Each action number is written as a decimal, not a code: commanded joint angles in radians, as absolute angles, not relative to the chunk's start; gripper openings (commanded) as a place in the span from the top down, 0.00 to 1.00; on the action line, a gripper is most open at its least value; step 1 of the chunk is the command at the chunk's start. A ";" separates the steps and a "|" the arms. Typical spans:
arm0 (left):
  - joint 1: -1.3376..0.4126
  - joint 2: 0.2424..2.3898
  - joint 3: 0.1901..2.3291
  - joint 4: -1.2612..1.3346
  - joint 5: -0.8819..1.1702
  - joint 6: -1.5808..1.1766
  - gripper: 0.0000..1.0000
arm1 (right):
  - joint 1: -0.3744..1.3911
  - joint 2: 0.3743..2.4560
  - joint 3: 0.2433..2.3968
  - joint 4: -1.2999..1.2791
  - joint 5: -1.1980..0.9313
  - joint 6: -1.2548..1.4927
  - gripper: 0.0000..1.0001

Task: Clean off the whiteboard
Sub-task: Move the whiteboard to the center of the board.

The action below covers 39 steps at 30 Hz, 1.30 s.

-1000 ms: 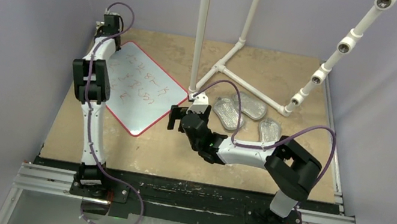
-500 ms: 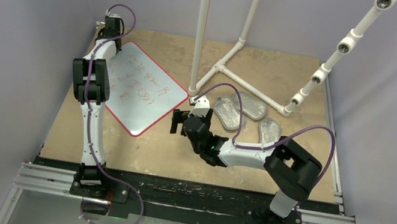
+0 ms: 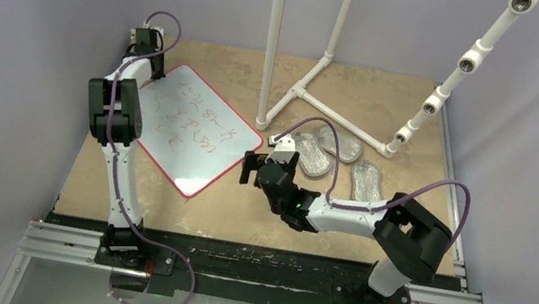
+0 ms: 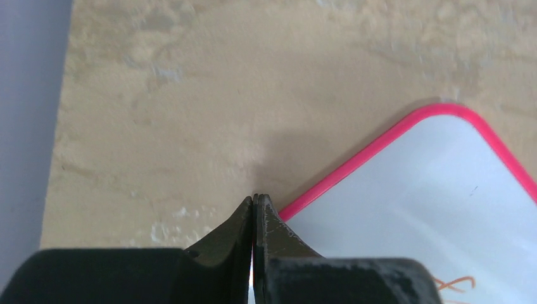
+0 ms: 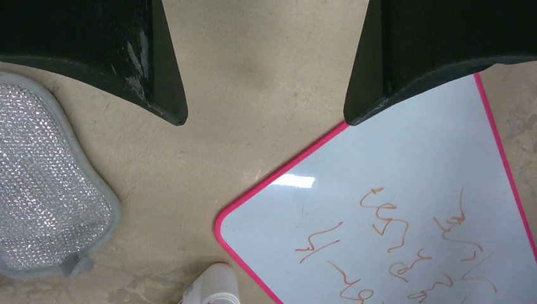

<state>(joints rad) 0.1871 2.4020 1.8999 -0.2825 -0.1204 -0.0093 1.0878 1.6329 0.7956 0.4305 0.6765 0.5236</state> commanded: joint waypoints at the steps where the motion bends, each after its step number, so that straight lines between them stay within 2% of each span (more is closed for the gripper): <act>1: 0.175 2.363 1.740 -0.471 0.006 0.009 1.00 | 1.094 1.601 0.772 0.427 0.732 0.553 0.04; 7: 0.174 2.250 1.552 -0.445 0.028 0.058 1.00 | 1.095 1.626 0.780 0.350 0.768 0.631 0.03; 12: 0.174 2.167 1.430 -0.414 0.028 0.066 1.00 | 1.094 1.695 0.815 0.288 0.712 0.691 0.02; 18: 0.174 2.118 1.395 -0.419 0.041 0.074 1.00 | 1.094 1.805 0.894 0.151 0.659 0.829 0.01; 31: 0.175 2.070 1.296 -0.445 0.067 0.171 1.00 | 1.039 1.810 0.906 0.243 0.480 0.846 0.01; 39: 0.173 2.014 1.204 -0.508 0.120 0.273 1.00 | 0.960 1.840 0.947 0.266 0.461 0.820 0.01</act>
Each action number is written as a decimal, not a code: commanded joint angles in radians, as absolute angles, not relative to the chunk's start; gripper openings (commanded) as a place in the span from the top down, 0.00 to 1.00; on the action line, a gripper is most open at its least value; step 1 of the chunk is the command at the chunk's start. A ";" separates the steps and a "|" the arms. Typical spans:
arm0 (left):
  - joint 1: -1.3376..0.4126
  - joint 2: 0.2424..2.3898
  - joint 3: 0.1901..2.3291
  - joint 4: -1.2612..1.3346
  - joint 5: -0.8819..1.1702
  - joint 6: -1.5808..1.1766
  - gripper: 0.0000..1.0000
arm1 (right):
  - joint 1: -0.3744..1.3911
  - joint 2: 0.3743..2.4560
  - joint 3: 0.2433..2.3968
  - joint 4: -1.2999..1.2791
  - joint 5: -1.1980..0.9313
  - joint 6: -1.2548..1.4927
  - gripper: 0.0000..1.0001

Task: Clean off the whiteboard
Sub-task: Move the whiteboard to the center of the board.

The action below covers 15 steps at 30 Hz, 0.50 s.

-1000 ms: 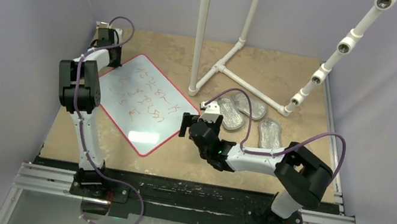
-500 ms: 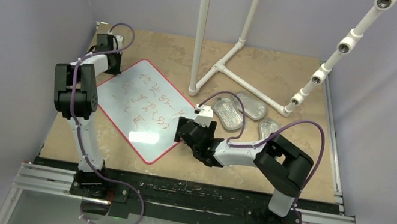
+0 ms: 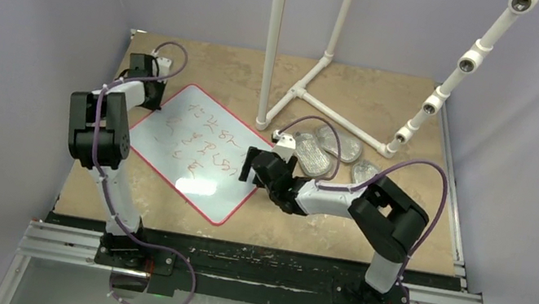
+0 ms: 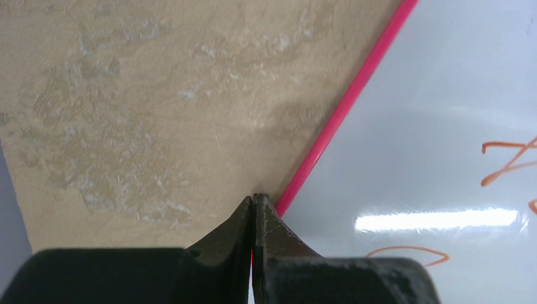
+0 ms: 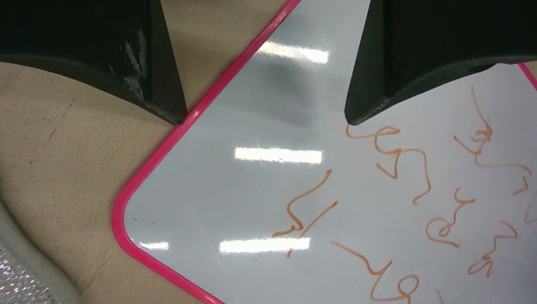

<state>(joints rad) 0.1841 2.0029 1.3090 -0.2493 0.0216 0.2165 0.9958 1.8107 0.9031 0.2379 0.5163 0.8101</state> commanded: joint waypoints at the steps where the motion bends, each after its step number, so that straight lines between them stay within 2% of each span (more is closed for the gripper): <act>1: 0.173 2.004 1.189 -0.516 0.127 0.284 1.00 | 0.948 1.842 0.949 0.269 0.459 0.814 0.01; 15: 0.157 1.843 1.030 -0.642 0.230 0.436 1.00 | 0.929 1.681 0.845 0.212 0.446 0.785 0.01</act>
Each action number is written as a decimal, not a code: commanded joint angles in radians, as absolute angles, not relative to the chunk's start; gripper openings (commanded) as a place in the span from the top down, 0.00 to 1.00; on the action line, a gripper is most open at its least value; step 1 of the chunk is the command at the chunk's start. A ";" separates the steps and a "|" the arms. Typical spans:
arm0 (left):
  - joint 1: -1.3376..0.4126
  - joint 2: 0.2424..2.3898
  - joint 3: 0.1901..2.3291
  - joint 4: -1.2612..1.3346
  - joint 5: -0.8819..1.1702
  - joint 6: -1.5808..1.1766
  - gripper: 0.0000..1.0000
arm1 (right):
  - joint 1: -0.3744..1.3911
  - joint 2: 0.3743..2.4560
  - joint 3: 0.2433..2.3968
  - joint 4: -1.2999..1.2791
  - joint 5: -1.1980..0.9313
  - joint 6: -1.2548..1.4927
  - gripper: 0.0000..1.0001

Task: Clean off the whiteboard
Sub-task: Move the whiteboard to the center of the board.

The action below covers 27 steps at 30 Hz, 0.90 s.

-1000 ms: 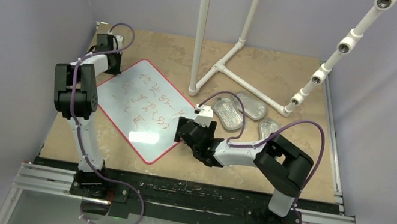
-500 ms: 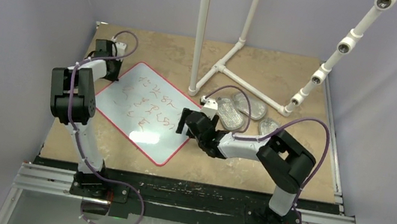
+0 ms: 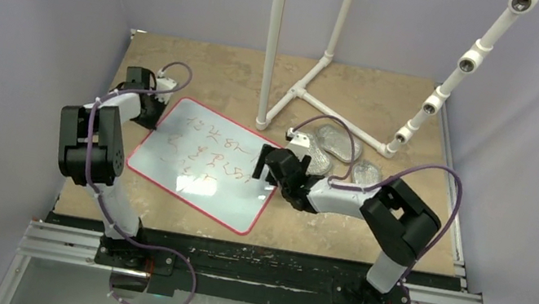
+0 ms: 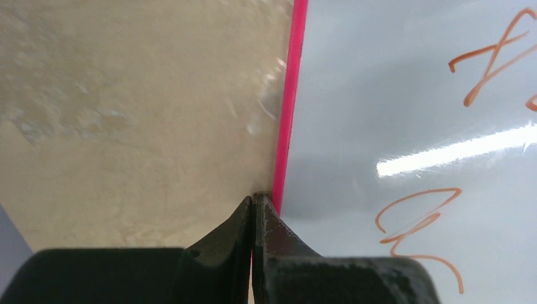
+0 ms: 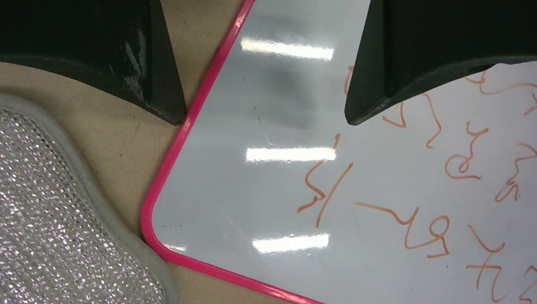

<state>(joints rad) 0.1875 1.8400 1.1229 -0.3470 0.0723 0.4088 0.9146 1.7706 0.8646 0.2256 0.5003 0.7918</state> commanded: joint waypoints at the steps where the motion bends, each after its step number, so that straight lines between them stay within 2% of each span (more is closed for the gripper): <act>1: 0.152 1.830 1.021 -0.652 0.241 0.439 1.00 | 0.924 1.660 0.854 0.192 0.464 0.762 0.01; 7: 0.134 1.767 1.031 -0.731 0.303 0.440 1.00 | 0.833 1.573 0.999 0.032 0.522 0.628 0.01; 14: 0.140 1.706 1.072 -0.758 0.283 0.436 1.00 | 0.804 1.575 1.028 -0.167 0.554 0.699 0.01; 18: 0.149 1.704 1.142 -0.746 0.262 0.421 0.86 | 0.804 1.560 0.934 -0.216 0.524 0.788 0.01; 21: 0.151 1.715 1.182 -0.737 0.266 0.407 0.79 | 0.804 1.552 0.869 -0.222 0.499 0.835 0.01; 27: 0.151 1.763 1.196 -0.678 0.267 0.376 0.74 | 0.804 1.538 0.756 -0.141 0.406 0.855 0.01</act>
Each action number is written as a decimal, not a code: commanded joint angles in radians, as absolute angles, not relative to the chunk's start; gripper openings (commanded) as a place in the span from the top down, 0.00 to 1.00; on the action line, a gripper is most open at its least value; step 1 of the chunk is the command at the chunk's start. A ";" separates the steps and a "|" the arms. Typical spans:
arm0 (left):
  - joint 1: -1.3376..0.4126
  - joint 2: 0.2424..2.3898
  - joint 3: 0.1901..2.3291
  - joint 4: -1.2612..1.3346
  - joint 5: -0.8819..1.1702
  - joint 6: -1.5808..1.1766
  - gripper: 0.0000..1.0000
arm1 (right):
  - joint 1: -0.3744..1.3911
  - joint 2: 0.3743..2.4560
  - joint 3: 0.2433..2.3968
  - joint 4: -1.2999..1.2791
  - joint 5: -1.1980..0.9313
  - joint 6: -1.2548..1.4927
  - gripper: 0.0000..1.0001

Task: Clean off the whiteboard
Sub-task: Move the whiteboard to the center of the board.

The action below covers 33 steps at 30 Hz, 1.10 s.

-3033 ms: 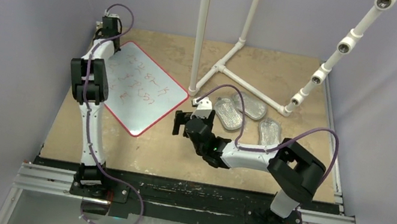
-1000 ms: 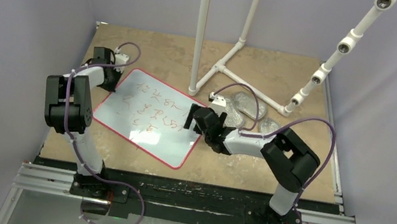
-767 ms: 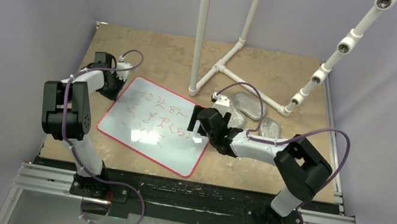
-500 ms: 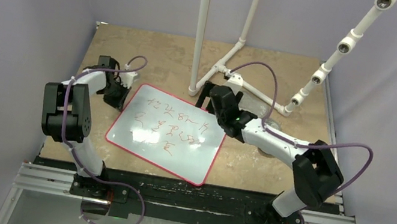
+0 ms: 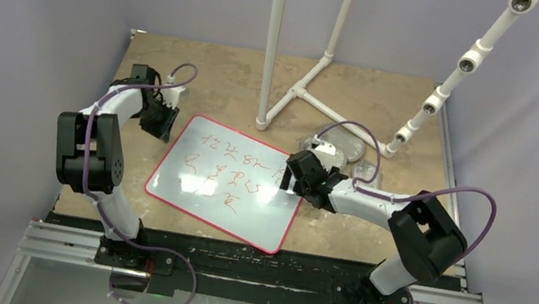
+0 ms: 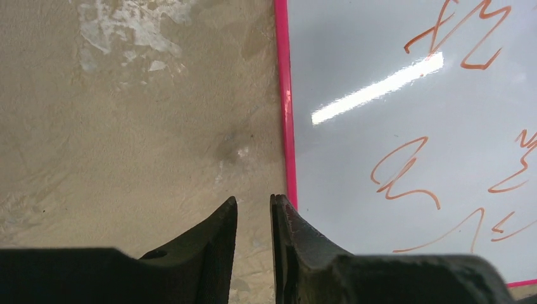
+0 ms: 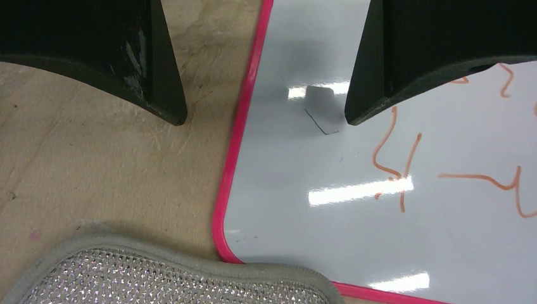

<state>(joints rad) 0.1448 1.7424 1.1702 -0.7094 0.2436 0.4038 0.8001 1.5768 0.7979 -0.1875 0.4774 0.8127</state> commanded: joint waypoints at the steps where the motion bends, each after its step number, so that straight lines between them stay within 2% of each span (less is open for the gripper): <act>1: 0.150 1.774 1.193 -0.669 0.267 0.373 0.74 | 0.802 1.540 0.748 -0.112 0.393 0.847 0.02; 9: 0.150 1.805 1.101 -0.610 0.246 0.376 0.76 | 0.804 1.638 0.823 0.055 0.341 0.782 0.01; 14: 0.150 1.795 1.068 -0.611 0.259 0.378 0.81 | 0.803 1.716 0.956 0.037 0.359 0.726 0.01; 21: 0.150 1.758 1.053 -0.656 0.301 0.384 0.88 | 0.792 1.718 1.051 0.009 0.370 0.649 0.01; 25: 0.151 1.696 1.072 -0.724 0.319 0.398 0.88 | 0.792 1.666 1.088 -0.085 0.393 0.622 0.01; 29: 0.150 1.644 1.123 -0.790 0.357 0.384 0.88 | 0.791 1.616 1.120 -0.159 0.552 0.559 0.01; 33: 0.151 1.632 1.170 -0.812 0.354 0.356 0.79 | 0.768 1.649 1.171 -0.187 0.635 0.507 0.06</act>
<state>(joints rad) 0.1543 1.6764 1.1000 -0.7605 0.3084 0.3809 0.7887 1.6382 1.1038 -0.1341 0.5026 0.5842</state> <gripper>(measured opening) 0.175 0.970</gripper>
